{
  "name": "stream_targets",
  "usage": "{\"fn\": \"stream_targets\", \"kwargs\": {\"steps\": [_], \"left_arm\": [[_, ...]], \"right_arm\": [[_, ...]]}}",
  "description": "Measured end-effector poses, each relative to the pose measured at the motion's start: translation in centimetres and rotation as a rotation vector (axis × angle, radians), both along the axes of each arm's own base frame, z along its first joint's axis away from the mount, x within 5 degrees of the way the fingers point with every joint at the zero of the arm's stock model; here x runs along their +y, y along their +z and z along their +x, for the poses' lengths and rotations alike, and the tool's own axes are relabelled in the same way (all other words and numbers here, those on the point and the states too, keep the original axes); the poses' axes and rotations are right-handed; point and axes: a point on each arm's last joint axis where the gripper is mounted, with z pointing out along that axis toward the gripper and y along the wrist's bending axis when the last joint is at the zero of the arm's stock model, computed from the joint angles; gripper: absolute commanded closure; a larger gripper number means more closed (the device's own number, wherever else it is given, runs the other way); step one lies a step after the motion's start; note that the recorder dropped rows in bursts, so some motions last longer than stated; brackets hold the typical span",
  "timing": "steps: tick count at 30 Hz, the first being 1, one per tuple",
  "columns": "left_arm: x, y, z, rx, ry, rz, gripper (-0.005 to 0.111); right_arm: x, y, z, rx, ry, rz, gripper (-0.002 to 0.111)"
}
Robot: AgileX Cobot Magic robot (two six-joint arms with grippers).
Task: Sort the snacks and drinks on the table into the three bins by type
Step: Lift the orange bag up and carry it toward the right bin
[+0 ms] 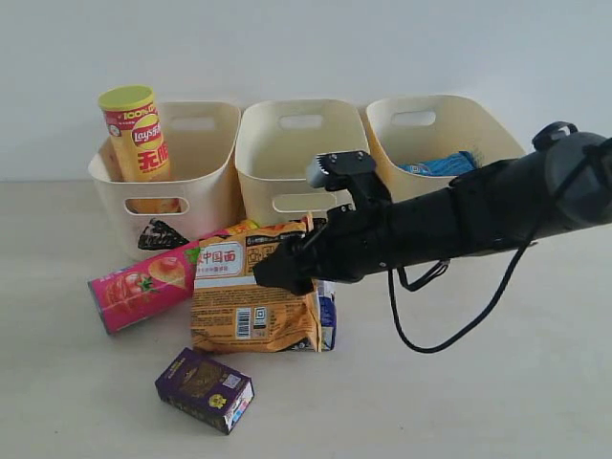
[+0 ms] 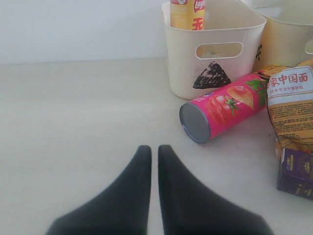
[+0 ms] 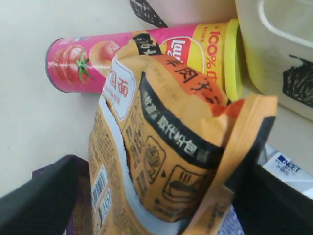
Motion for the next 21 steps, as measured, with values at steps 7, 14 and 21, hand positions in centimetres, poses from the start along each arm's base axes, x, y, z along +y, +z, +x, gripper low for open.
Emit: {"fn": "stream_targets", "kwargs": {"steps": [7, 14, 21], "left_arm": [[0.0, 0.0, 0.0, 0.000, 0.000, 0.000, 0.102], [0.0, 0.0, 0.0, 0.000, 0.000, 0.000, 0.102], [0.0, 0.0, 0.0, 0.000, 0.000, 0.000, 0.102]], "right_arm": [[0.0, 0.3, 0.5, -0.022, -0.022, -0.017, 0.033], [0.0, 0.1, 0.7, -0.023, -0.023, -0.019, 0.033], [1.3, -1.5, 1.3, -0.002, 0.002, -0.025, 0.034]]}}
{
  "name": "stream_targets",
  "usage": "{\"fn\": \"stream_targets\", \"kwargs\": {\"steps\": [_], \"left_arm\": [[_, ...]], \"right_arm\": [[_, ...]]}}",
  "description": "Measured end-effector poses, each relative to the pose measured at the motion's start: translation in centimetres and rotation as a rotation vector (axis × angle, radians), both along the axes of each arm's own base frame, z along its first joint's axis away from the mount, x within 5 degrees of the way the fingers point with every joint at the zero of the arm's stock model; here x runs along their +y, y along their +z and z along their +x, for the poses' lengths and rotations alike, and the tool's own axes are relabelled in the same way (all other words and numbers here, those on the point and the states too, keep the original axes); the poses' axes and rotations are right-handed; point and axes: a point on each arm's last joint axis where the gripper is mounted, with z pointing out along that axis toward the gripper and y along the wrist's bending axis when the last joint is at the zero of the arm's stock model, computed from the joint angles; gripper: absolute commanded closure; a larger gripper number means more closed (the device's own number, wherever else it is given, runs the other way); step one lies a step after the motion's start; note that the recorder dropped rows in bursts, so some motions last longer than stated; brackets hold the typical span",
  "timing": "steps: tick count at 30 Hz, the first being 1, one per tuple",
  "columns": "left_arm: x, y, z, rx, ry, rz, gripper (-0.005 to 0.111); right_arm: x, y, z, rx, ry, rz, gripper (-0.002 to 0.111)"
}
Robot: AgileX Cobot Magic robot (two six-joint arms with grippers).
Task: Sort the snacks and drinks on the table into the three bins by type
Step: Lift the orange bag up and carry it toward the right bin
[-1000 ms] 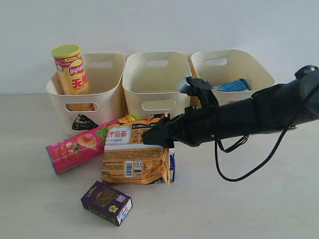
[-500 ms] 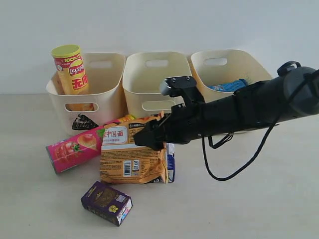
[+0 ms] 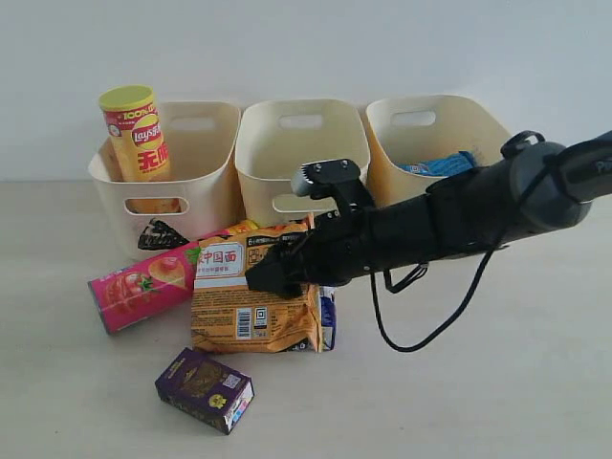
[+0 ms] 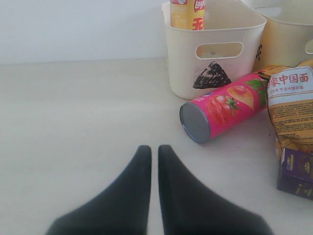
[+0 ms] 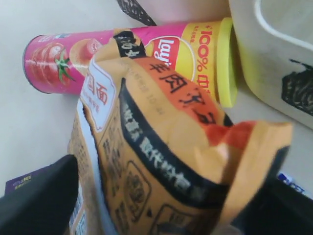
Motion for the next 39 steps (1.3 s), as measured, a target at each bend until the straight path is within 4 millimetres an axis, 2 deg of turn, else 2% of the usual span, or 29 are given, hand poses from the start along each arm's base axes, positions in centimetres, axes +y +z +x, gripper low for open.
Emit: {"fn": "stream_targets", "kwargs": {"steps": [3, 11, 20, 24, 28, 39], "left_arm": [[0.0, 0.0, 0.0, 0.000, 0.000, 0.000, 0.102], [0.0, 0.0, 0.0, 0.000, 0.000, 0.000, 0.102], [0.0, 0.0, 0.0, 0.000, 0.000, 0.000, 0.102], [0.0, 0.0, 0.0, 0.000, 0.000, 0.000, 0.102], [0.0, 0.0, 0.0, 0.000, 0.000, 0.000, 0.102], [0.0, 0.0, 0.0, 0.000, 0.000, 0.000, 0.102]], "right_arm": [[0.7, 0.0, 0.1, -0.008, 0.015, 0.004, 0.045], [1.1, 0.1, 0.1, -0.006, 0.024, 0.017, 0.109], [1.2, 0.1, 0.0, 0.005, 0.026, 0.029, 0.108], [1.2, 1.0, -0.2, 0.002, 0.037, 0.048, 0.108], [1.0, 3.2, -0.6, -0.030, 0.055, 0.052, 0.108], [-0.2, 11.1, -3.0, -0.117, 0.079, 0.068, 0.108]]}}
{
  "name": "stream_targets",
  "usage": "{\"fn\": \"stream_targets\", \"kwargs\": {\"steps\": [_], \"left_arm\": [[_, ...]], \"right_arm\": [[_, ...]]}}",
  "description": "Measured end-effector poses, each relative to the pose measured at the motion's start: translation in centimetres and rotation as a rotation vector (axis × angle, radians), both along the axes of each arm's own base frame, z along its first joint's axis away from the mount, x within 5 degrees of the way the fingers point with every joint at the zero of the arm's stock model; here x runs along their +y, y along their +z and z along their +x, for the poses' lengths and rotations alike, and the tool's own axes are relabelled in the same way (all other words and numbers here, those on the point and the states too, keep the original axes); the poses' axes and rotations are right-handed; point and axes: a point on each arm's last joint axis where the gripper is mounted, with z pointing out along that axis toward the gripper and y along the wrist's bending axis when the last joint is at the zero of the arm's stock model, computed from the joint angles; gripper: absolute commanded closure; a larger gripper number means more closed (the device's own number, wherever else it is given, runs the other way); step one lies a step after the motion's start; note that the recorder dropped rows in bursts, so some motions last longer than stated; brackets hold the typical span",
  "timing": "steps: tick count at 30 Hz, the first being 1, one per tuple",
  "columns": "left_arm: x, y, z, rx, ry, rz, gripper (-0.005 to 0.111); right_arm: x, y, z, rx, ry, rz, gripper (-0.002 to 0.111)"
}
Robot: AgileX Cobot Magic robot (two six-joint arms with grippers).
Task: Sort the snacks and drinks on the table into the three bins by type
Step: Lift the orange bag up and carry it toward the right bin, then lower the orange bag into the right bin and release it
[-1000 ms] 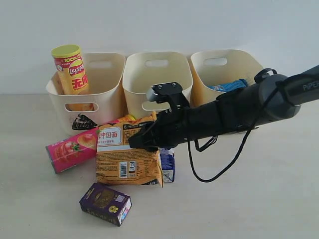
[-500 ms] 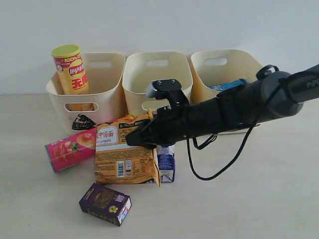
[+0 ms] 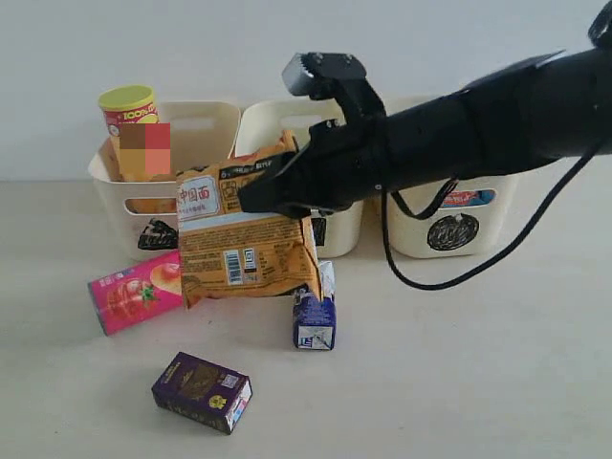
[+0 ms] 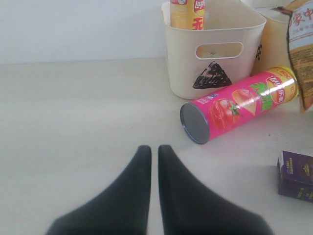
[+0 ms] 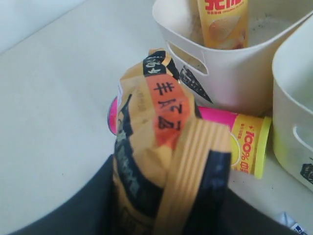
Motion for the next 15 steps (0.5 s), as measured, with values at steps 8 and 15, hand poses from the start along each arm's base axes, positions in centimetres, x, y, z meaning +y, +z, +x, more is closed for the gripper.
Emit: {"fn": "stream_targets", "kwargs": {"steps": [8, 15], "left_arm": [[0.0, 0.0, 0.0, 0.000, 0.000, 0.000, 0.102], [0.0, 0.0, 0.0, 0.000, 0.000, 0.000, 0.102]], "right_arm": [[-1.7, 4.4, -1.2, -0.086, -0.082, -0.012, 0.108], [-7.6, 6.1, 1.5, -0.044, -0.337, 0.081, 0.108]]}}
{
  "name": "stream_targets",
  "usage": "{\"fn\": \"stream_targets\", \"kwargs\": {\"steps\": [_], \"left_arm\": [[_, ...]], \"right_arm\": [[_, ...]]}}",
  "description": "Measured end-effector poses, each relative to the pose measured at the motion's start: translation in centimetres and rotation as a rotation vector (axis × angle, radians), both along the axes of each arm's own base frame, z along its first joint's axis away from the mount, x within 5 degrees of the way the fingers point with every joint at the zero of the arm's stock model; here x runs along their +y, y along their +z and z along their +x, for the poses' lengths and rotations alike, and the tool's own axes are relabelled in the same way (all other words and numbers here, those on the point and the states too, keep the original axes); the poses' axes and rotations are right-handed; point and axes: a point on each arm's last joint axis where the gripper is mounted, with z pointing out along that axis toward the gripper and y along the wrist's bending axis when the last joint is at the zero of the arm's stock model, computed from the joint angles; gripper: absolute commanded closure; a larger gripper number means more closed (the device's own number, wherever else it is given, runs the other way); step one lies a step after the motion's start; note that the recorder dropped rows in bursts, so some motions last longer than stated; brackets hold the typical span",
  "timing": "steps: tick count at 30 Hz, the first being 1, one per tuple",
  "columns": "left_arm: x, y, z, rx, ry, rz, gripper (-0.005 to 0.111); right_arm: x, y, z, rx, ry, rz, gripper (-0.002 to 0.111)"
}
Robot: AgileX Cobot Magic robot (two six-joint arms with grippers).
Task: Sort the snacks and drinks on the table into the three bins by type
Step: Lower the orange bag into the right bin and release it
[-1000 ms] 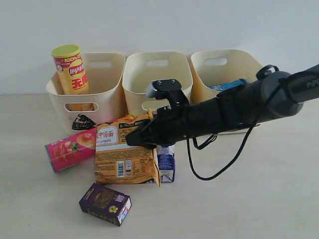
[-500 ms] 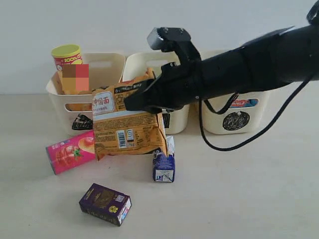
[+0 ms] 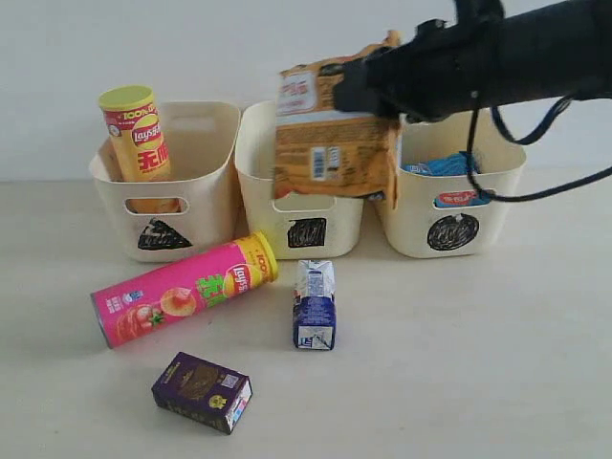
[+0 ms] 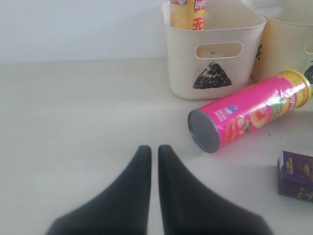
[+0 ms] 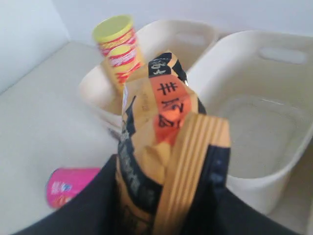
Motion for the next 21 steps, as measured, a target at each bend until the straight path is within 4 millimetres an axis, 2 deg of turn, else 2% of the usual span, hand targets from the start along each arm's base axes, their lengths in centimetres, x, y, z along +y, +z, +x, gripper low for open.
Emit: {"fn": "stream_targets", "kwargs": {"steps": [7, 11, 15, 21], "left_arm": [[0.0, 0.0, 0.0, 0.000, 0.000, 0.000, 0.102], [0.0, 0.0, 0.0, 0.000, 0.000, 0.000, 0.102], [0.0, 0.0, 0.0, 0.000, 0.000, 0.000, 0.102], [0.0, 0.0, 0.0, 0.000, 0.000, 0.000, 0.102]], "right_arm": [[-7.8, 0.8, 3.2, 0.045, -0.323, 0.225, 0.108], [-11.4, 0.0, 4.7, 0.049, -0.467, 0.265, 0.108], [-13.3, -1.5, 6.3, 0.075, -0.552, 0.258, 0.108], [-13.7, -4.5, 9.4, 0.135, -0.578, 0.256, 0.108]]}}
